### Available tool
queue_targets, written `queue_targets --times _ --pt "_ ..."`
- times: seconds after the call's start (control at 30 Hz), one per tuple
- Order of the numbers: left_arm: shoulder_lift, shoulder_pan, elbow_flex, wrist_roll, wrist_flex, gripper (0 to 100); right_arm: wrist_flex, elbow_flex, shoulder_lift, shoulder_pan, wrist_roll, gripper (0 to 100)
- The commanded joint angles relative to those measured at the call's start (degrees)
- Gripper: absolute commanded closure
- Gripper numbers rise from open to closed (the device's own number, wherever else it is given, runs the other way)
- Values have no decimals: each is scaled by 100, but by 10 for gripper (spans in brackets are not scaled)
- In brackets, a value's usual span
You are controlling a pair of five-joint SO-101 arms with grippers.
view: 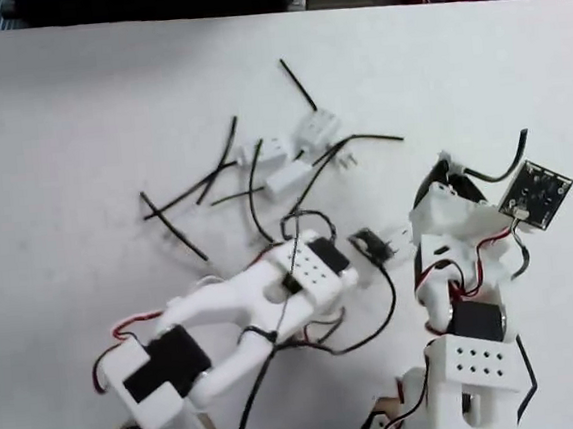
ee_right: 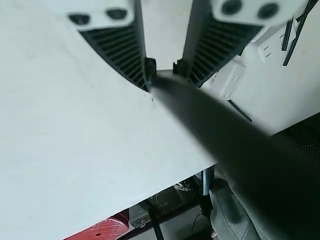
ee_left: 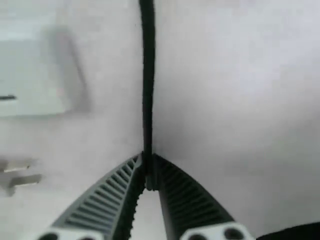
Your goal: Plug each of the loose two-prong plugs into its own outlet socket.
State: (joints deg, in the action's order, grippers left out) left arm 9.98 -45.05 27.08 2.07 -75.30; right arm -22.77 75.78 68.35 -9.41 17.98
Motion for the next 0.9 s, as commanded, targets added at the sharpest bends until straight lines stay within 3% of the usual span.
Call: queue_targets --times 0.0,0.2,0.33,0.63,0.87 --pt "-725 514 -62 -9 -325 979 92 -53 -13 -4 0 981" --pt "-1015 1587 -53 -26 -730 979 92 -53 -13 -4 -141 981" --pt "-1015 1912 -53 -26 -967 979 92 -53 -13 13 -457 981" --pt "-1024 1877 -53 -193 -976 980 -365 -79 -22 620 -1178 981" --pt "-1604 1613 -62 -229 -1512 980 -971 -176 -22 1182 -1793 981"
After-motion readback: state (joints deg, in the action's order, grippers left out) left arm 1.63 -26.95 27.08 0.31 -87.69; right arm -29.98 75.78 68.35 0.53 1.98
